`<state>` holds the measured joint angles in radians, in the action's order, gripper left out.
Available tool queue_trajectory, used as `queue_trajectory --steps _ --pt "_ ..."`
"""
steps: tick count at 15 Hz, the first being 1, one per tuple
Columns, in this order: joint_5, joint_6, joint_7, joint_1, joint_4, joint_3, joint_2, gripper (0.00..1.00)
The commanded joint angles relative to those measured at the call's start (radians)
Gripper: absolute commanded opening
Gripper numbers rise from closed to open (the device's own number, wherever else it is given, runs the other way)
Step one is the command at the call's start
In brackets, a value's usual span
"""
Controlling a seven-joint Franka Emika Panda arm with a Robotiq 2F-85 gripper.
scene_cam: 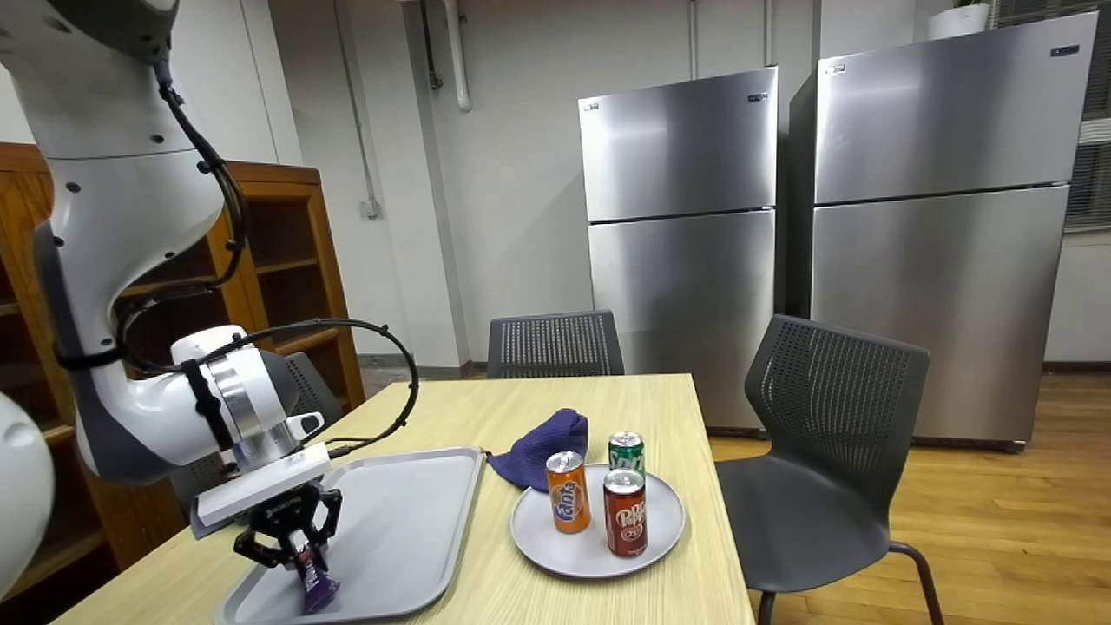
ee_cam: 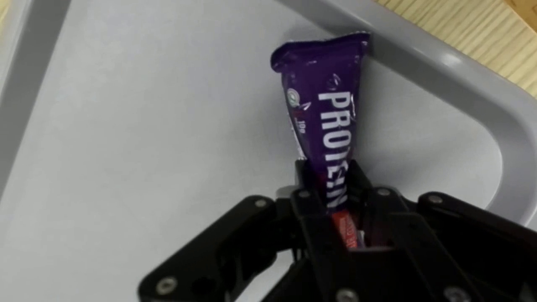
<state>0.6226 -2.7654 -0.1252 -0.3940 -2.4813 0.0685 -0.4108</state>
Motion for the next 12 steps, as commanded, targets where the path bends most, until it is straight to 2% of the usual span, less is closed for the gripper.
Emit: queue_trajectory --steps 1,2,8,12 --pt "0.007 0.004 0.006 -0.002 -0.013 -0.003 0.023 0.01" --pt "0.004 0.010 0.008 -0.001 -0.016 0.000 0.033 0.04" --pt "0.008 0.047 0.001 -0.007 -0.020 0.003 0.100 0.04" --pt "0.006 0.077 0.006 -0.012 -0.015 0.032 0.132 0.03"
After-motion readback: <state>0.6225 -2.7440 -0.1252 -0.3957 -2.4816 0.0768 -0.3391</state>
